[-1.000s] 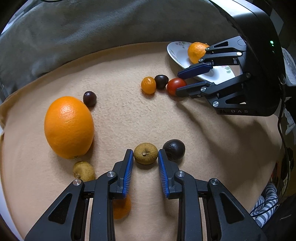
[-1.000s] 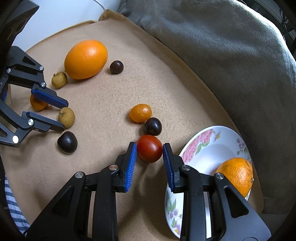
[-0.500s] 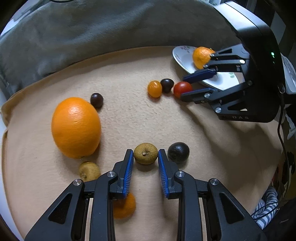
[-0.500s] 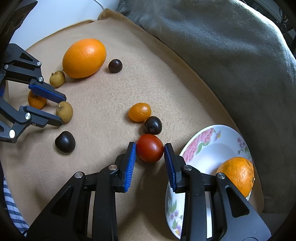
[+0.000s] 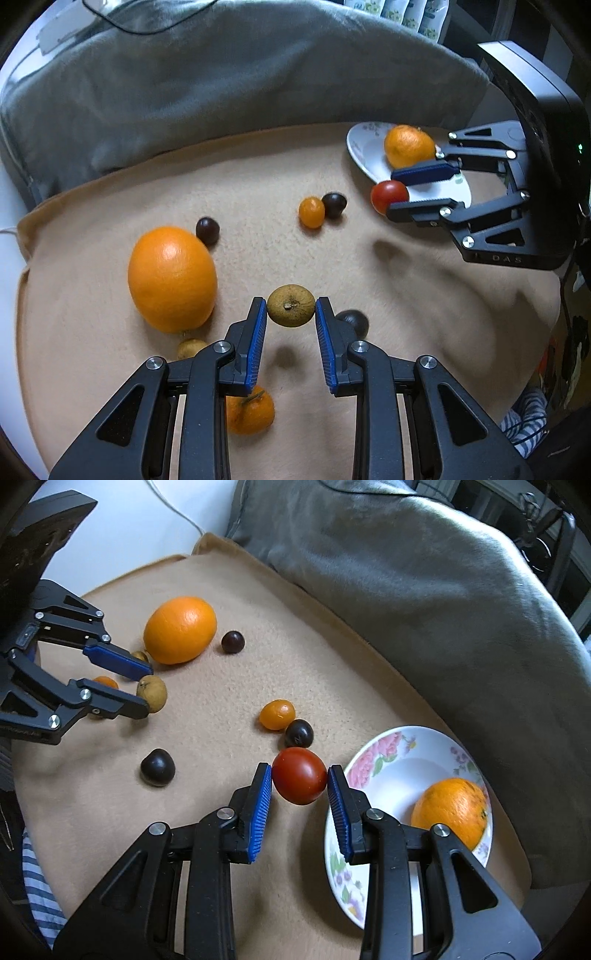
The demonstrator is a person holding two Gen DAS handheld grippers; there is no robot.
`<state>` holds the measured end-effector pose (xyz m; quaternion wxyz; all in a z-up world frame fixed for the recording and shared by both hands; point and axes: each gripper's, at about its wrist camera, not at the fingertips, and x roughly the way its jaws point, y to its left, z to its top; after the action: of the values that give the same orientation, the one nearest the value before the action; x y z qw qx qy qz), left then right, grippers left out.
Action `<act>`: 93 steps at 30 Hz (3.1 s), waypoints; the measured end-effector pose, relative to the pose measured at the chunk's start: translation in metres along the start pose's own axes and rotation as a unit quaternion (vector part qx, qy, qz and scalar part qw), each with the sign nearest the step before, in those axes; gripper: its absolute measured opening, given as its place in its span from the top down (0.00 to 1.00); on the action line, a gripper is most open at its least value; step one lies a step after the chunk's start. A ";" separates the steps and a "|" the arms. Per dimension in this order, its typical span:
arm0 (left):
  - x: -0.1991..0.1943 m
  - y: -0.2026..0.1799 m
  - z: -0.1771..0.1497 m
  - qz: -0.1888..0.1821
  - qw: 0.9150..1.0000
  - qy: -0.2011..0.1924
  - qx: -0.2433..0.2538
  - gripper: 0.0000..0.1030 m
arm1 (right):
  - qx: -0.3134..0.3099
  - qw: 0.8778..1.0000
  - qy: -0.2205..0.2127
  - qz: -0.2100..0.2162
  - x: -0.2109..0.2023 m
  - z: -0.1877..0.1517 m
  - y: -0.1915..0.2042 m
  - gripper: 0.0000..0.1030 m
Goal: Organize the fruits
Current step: 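Carry the tomato and brown fruit onto the plate and open both grippers, then lift both grippers away from the plate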
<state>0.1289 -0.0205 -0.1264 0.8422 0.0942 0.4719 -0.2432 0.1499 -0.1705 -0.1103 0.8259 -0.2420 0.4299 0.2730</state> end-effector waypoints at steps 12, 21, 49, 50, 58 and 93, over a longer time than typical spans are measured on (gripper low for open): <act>-0.001 -0.029 0.039 -0.023 0.999 -0.037 0.012 0.75 | 0.086 0.996 -0.031 -0.011 -0.042 -0.040 -0.046 0.68; 0.019 -0.057 0.078 -0.038 0.998 -0.040 0.043 0.75 | 0.136 0.990 -0.012 -0.014 -0.052 -0.079 -0.086 0.68; 0.064 -0.102 0.116 -0.027 0.994 -0.023 0.101 0.75 | 0.188 0.982 0.020 0.012 -0.036 -0.105 -0.128 0.68; 0.064 -0.103 0.116 -0.027 0.994 -0.023 0.101 0.75 | 0.188 0.982 0.020 0.013 -0.036 -0.105 -0.129 0.68; 0.065 -0.105 0.119 -0.025 0.995 -0.026 0.098 0.75 | 0.185 0.983 0.017 0.013 -0.037 -0.102 -0.127 0.68; 0.021 -0.062 0.114 0.009 0.997 -0.064 0.047 0.26 | 0.155 0.988 -0.022 0.016 -0.064 -0.074 -0.092 0.19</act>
<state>0.1924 -0.1252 -0.0788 0.8672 0.1220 0.4046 -0.2634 0.1368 -0.3001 -0.0790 0.8584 -0.0981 0.4525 0.2211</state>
